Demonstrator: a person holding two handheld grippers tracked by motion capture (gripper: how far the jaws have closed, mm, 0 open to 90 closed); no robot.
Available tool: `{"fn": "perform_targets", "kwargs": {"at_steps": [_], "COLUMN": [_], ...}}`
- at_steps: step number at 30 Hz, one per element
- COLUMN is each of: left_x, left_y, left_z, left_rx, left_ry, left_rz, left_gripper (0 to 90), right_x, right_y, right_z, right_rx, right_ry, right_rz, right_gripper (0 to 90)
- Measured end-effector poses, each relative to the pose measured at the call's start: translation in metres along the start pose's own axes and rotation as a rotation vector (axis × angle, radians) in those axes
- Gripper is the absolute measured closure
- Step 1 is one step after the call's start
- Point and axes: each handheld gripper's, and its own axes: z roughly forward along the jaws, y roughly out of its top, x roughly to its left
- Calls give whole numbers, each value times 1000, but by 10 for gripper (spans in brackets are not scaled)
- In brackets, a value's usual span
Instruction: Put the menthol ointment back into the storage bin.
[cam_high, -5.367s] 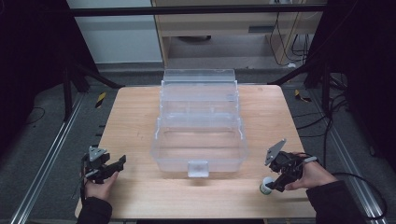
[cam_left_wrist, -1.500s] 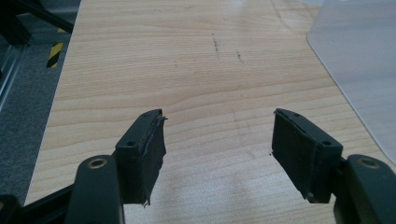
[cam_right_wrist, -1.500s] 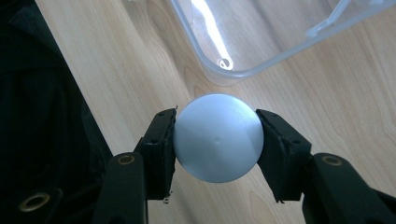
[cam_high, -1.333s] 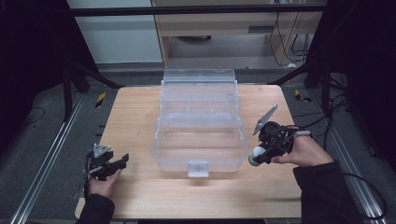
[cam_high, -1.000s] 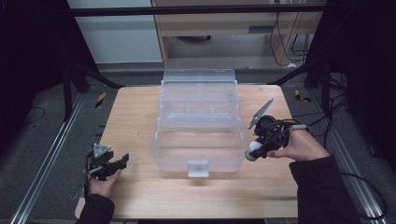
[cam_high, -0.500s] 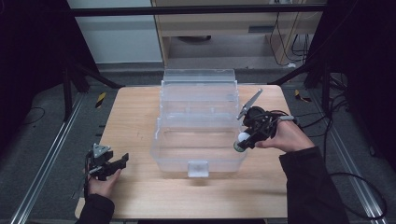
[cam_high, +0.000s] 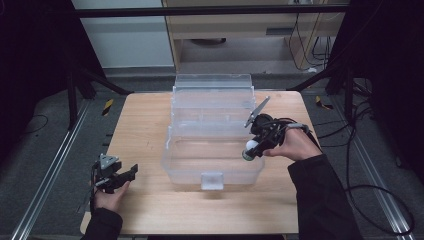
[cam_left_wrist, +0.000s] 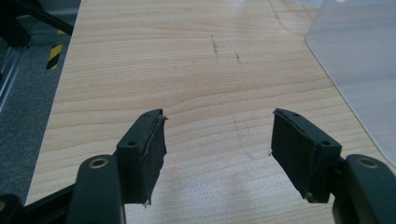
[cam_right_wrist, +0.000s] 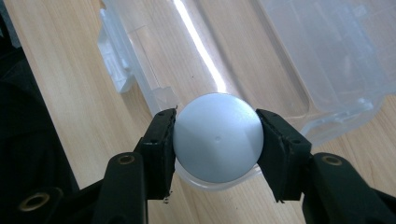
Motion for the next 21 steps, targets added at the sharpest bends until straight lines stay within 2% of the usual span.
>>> {"fn": "perform_targets", "kwargs": {"at_steps": [6, 10, 21], "left_x": [0, 0, 0], "left_y": [0, 0, 0], "left_z": [0, 0, 0], "left_rx": [0, 0, 0], "left_ry": [0, 0, 1], "left_rz": [1, 2, 2], "left_gripper": [349, 348, 349], "right_x": [-4, -7, -10], "right_y": [-1, -4, -14], "right_z": [12, 20, 38], "right_rx": [6, 12, 39], "right_ry": [11, 3, 15], "right_rz": [13, -3, 2], "right_gripper": [502, 501, 502]}}
